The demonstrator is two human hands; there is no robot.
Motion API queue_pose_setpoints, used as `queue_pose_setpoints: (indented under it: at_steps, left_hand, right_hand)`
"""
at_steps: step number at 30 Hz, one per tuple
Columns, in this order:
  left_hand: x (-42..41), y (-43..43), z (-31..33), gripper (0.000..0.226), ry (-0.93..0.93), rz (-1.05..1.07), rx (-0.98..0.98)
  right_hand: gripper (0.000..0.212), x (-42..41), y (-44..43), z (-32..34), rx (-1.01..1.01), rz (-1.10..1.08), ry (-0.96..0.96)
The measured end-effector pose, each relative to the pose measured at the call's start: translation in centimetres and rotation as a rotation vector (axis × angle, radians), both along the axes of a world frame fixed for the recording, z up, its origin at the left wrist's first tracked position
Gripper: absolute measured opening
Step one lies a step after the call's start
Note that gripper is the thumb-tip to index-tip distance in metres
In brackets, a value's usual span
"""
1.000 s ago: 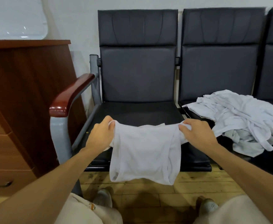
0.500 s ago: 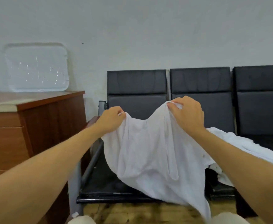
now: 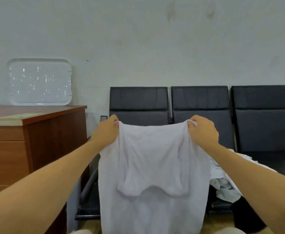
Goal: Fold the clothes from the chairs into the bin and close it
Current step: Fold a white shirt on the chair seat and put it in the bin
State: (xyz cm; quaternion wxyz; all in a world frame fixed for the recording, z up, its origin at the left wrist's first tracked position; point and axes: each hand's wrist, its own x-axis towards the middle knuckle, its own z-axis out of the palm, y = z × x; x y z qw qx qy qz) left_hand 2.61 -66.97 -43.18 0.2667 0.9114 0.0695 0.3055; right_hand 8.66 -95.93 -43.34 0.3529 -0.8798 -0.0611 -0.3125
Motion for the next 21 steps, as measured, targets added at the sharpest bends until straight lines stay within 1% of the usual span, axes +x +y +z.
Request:
queue_pose_setpoints:
  at_steps: [2, 5, 7, 9, 10, 13, 16, 17, 18, 20, 21]
  left_hand:
    - [0.0, 0.5, -0.5, 0.023, 0.014, 0.039, -0.041]
    - [0.6, 1.7, -1.6, 0.025, 0.212, 0.048, 0.052]
    - [1.1, 2.5, -2.5, 0.025, 0.283, 0.06, 0.131]
    - [1.3, 2.6, -2.8, 0.026, 0.314, 0.068, 0.178]
    - [1.5, 2.6, -2.9, 0.028, 0.319, 0.052, 0.152]
    - [2.8, 3.1, -3.3, 0.032, 0.358, 0.01, -0.03]
    - [3.8, 3.3, -4.3, 0.052, 0.266, -0.046, -0.333]
    - [3.9, 3.1, -4.8, 0.053, 0.279, -0.087, -0.373]
    - [4.4, 3.2, -5.6, 0.05, 0.325, -0.126, -0.375]
    - [5.8, 3.7, -7.2, 0.039, 0.413, -0.115, -0.248]
    - [6.4, 4.0, -8.0, 0.036, 0.435, -0.091, -0.181]
  right_hand:
    - [0.02, 0.5, 0.0, -0.3, 0.138, 0.039, 0.08]
    - [0.019, 1.2, 0.4, -0.7, 0.041, 0.071, 0.126]
    - [0.021, 1.8, 0.5, -1.3, -0.013, 0.067, 0.136]
    - [0.021, 2.3, 0.4, -2.0, -0.044, 0.06, 0.169]
    - [0.021, 2.6, 0.4, -2.2, -0.051, 0.062, 0.197]
    - [0.021, 3.7, 0.6, -3.1, -0.067, 0.074, 0.283]
    - [0.017, 5.5, 1.3, -4.4, -0.093, 0.062, 0.316]
    - [0.018, 6.0, 1.5, -5.0, -0.098, 0.078, 0.321]
    - [0.021, 6.6, 1.8, -5.8, -0.098, 0.112, 0.326]
    - [0.023, 7.8, 2.1, -7.4, -0.125, 0.176, 0.345]
    - [0.022, 8.5, 2.3, -8.2, -0.172, 0.192, 0.353]
